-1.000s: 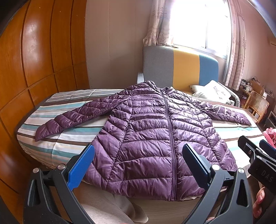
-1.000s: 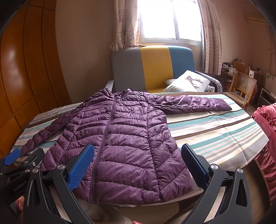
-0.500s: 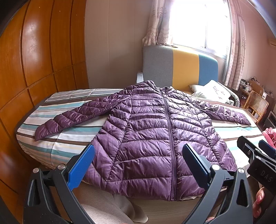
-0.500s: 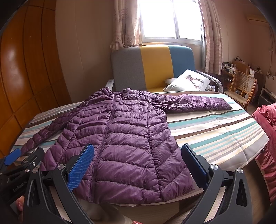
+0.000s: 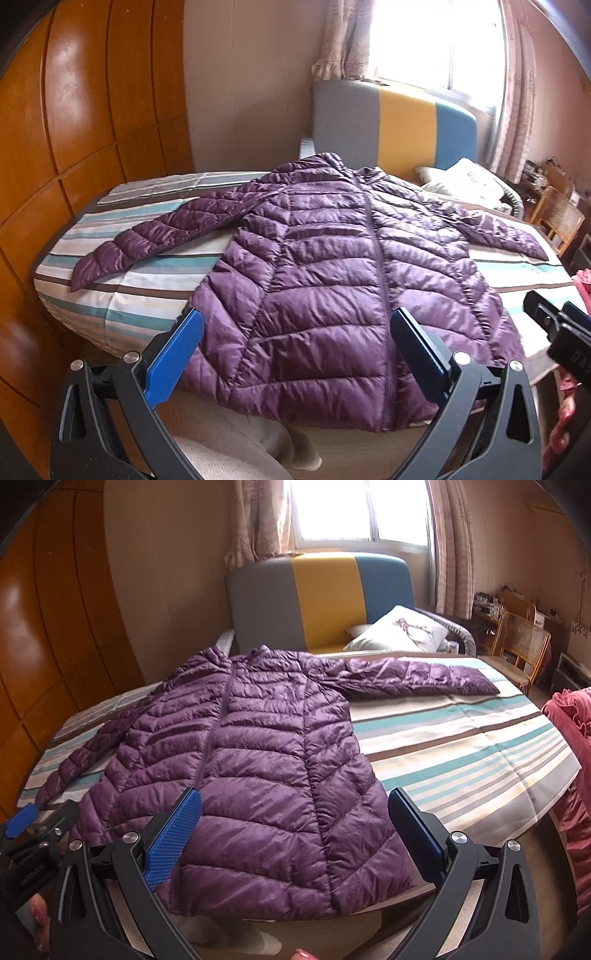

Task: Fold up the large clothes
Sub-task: 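Grasp the jacket sleeve nearest the right tool with the right tool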

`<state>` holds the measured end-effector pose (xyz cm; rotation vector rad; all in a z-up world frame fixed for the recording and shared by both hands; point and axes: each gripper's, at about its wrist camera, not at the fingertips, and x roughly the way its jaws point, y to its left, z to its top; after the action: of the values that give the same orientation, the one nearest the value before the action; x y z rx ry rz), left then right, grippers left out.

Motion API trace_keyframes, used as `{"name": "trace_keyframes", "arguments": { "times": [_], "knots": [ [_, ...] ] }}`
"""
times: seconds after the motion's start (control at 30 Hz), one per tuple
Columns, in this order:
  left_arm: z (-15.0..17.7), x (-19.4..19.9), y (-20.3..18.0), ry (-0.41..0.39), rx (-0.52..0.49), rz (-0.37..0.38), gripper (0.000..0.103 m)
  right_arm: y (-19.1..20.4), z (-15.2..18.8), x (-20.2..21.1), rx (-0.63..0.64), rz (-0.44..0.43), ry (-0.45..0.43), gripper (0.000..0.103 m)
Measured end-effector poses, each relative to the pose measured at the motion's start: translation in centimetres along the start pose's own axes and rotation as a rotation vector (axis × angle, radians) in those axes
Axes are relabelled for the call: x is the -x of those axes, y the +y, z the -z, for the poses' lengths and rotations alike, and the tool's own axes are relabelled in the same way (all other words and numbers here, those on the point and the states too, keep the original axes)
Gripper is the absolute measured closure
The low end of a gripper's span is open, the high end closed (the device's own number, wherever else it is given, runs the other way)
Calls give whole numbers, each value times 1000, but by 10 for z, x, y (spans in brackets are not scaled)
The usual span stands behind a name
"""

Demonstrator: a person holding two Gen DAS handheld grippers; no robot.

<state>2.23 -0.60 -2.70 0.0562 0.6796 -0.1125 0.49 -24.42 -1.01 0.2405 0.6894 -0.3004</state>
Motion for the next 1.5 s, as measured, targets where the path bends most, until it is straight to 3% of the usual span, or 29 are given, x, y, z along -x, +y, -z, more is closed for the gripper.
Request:
{"name": "trace_keyframes", "arguments": {
  "times": [0.27,0.47,0.73,0.8,0.87,0.97,1.1,1.5],
  "knots": [
    [-11,-53,-10,37,-74,-71,2,-35,-16,-51,-73,-112,-1,3],
    [-23,-94,-6,61,-64,-68,2,-77,-27,-114,-123,-11,134,3],
    [-42,-142,-7,63,-101,-122,2,-147,-59,-170,-233,109,137,3],
    [-47,-155,-6,77,-105,-137,2,-168,-70,-183,-294,107,124,9],
    [-51,-170,-3,100,-102,-171,2,-192,-82,-199,-368,116,116,31],
    [-57,-192,4,133,-79,-198,2,-230,-94,-223,-527,110,125,42],
    [-60,-217,12,165,-68,-236,2,-265,-106,-246,-640,150,98,44],
    [-47,-235,16,170,-59,-205,2,-342,-120,-283,-906,173,-17,47]
  ]
}}
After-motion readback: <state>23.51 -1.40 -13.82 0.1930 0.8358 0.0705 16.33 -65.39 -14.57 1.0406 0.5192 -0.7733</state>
